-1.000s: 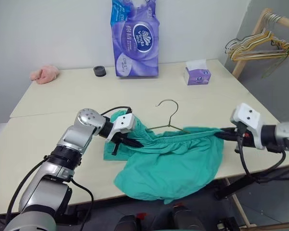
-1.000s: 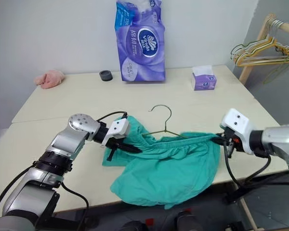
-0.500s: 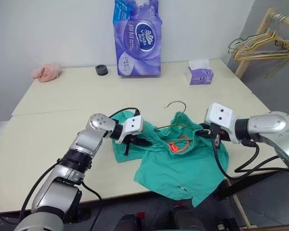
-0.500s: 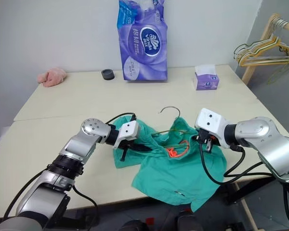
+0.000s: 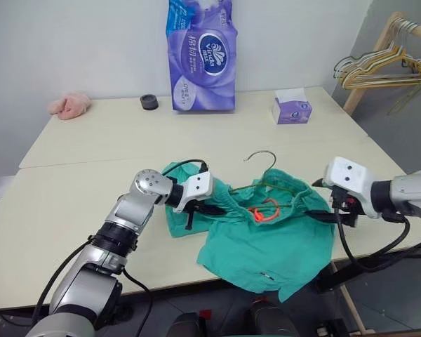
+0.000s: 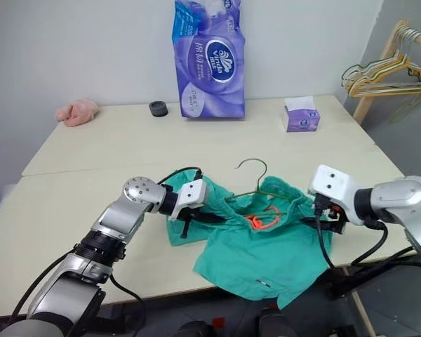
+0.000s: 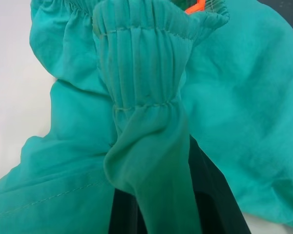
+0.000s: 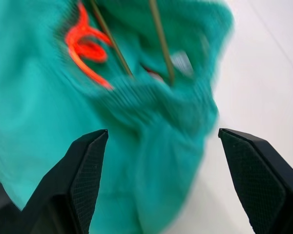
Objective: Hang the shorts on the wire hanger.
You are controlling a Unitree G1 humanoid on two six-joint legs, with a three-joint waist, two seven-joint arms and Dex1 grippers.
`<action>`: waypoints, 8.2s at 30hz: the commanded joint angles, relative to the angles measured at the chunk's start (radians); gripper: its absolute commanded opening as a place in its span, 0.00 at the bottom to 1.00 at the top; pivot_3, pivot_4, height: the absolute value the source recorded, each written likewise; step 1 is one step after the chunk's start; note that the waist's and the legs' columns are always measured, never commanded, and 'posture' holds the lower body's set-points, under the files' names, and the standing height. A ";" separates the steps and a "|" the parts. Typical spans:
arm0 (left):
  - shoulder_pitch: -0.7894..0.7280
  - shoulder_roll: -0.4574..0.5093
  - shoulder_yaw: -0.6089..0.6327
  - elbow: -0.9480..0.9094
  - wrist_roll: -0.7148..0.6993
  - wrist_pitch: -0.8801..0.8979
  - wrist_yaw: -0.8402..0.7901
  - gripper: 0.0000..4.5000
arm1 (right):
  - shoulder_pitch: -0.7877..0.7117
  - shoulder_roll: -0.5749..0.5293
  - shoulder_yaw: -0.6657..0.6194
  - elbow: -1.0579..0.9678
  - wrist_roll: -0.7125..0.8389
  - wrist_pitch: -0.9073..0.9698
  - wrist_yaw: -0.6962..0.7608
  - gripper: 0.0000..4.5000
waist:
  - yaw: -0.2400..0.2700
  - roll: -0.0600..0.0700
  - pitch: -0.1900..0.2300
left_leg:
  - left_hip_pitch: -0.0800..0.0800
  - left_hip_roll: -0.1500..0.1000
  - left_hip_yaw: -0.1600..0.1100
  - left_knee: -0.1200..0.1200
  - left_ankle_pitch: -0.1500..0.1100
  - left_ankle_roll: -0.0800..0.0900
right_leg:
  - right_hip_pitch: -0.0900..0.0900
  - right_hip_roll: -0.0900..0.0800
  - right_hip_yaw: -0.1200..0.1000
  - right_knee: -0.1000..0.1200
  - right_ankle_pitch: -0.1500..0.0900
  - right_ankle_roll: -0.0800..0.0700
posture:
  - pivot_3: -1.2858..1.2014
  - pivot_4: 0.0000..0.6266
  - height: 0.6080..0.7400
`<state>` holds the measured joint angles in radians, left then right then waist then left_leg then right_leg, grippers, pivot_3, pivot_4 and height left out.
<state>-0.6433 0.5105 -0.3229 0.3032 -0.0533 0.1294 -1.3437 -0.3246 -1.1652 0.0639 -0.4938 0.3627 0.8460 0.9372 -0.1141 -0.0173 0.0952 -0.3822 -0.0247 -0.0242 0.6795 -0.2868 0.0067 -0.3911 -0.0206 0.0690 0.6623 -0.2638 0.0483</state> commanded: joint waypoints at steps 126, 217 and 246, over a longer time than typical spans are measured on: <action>-0.095 -0.011 0.277 0.129 -0.130 0.032 0.225 0.79 | 0.151 0.144 -0.349 -0.053 0.250 0.303 0.008 0.00 | -0.023 0.000 0.000 | 0.000 0.000 -0.002 0.000 0.000 0.000 | 0.000 -0.001 -0.001 0.002 0.001 0.000 | 0.43 0.12 1.00; -0.601 -0.572 0.085 0.020 -0.268 0.119 0.312 0.80 | -0.271 0.059 -1.033 0.235 0.274 0.768 -1.217 0.82 | -0.109 0.012 0.123 | -0.015 0.000 0.033 -0.002 -0.008 0.013 | -0.016 0.009 0.032 -0.016 0.002 0.025 | 0.37 0.35 1.00; 0.038 -0.300 0.390 -0.378 0.060 0.426 1.158 0.80 | -0.072 0.633 -0.040 0.108 -0.063 -0.342 -0.746 0.82 | -0.029 0.002 0.106 | -0.021 -0.001 0.026 0.001 0.000 0.002 | -0.031 0.001 0.027 0.004 0.008 0.020 | 0.50 0.18 1.00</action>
<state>-0.5916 0.2263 0.0325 0.0059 -0.0132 0.5551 -0.2645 -0.3846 -0.5389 0.0249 -0.3825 0.3376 0.5778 0.1789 -0.1430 -0.0155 0.2012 -0.4031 -0.0259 0.0009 0.6812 -0.2866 0.0080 -0.4218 -0.0203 0.0949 0.6657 -0.2544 0.0659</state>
